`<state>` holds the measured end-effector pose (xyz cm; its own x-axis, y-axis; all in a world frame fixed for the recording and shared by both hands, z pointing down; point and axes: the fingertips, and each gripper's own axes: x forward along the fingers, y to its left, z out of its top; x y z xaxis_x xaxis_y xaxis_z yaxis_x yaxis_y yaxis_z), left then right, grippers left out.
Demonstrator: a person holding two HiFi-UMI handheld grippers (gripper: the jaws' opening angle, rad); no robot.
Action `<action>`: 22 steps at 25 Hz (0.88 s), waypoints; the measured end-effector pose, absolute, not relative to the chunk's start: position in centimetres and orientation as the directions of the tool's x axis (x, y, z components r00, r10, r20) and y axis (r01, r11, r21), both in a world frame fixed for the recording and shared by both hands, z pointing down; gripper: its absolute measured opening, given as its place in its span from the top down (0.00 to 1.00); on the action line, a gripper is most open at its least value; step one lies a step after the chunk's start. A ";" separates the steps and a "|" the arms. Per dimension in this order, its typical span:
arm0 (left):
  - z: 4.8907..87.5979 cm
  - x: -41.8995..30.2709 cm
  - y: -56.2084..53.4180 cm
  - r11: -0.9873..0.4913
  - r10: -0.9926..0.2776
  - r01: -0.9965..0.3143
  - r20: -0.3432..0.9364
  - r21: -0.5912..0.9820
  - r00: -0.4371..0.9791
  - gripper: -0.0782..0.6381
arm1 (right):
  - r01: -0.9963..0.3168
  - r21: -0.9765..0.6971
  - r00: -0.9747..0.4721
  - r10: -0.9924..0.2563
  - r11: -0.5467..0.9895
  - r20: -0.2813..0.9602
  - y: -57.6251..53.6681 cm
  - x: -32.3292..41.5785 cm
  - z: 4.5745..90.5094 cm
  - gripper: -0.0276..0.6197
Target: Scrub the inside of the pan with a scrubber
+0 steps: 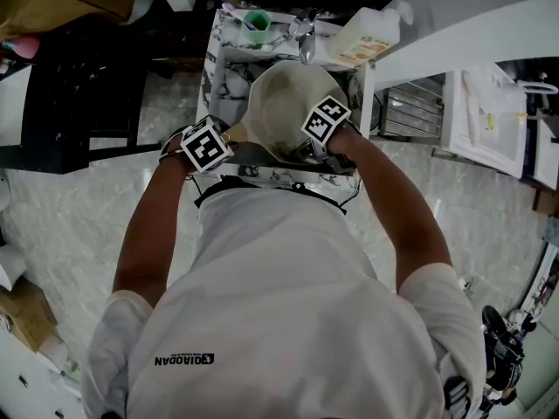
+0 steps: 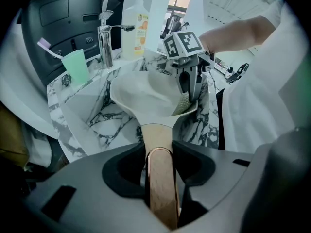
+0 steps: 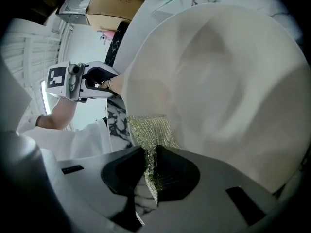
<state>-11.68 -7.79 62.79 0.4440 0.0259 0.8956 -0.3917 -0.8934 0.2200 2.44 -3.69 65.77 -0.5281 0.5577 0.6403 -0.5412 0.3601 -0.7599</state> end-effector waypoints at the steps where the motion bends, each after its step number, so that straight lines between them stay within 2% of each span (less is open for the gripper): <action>1: 62.9 -11.7 -7.6 -0.892 0.031 -0.392 0.896 0.225 0.442 0.64 | -0.542 -0.760 -0.526 0.560 0.360 0.640 -3.6 2.5 65.8 0.83; 10: 63.2 -11.9 -7.3 -0.888 0.051 -0.392 0.899 0.240 0.435 0.64 | -0.545 -0.757 -0.525 0.558 0.361 0.643 -3.6 2.4 66.0 0.83; 13: 63.2 -11.9 -7.4 -0.890 0.045 -0.392 0.900 0.233 0.434 0.64 | -0.551 -0.744 -0.550 0.506 0.379 0.665 -4.8 2.4 65.9 0.83; 16: 63.0 -11.8 -7.6 -0.891 0.035 -0.394 0.899 0.227 0.437 0.64 | -0.554 -0.700 -0.609 0.354 0.451 0.710 -8.2 2.0 65.3 0.83; 18: 63.2 -11.9 -7.6 -0.887 0.047 -0.394 0.898 0.239 0.437 0.64 | -0.560 -0.606 -0.609 0.215 0.565 0.763 -11.4 2.0 64.8 0.83; 20: 63.3 -11.9 -7.5 -0.886 0.056 -0.392 0.898 0.246 0.437 0.64 | -0.574 -0.399 -0.523 0.055 0.715 0.851 -14.5 2.9 64.6 0.83; 22: 63.4 -12.0 -7.3 -0.886 0.059 -0.392 0.898 0.248 0.436 0.64 | -0.513 -0.117 -0.387 -0.108 0.850 0.916 -17.3 3.8 64.6 0.83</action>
<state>-12.05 -7.33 63.44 0.4364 0.0587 0.8978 -0.3917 -0.8860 0.2483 3.76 -17.27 64.59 -0.3870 -0.1077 0.9158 -0.5129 0.8505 -0.1167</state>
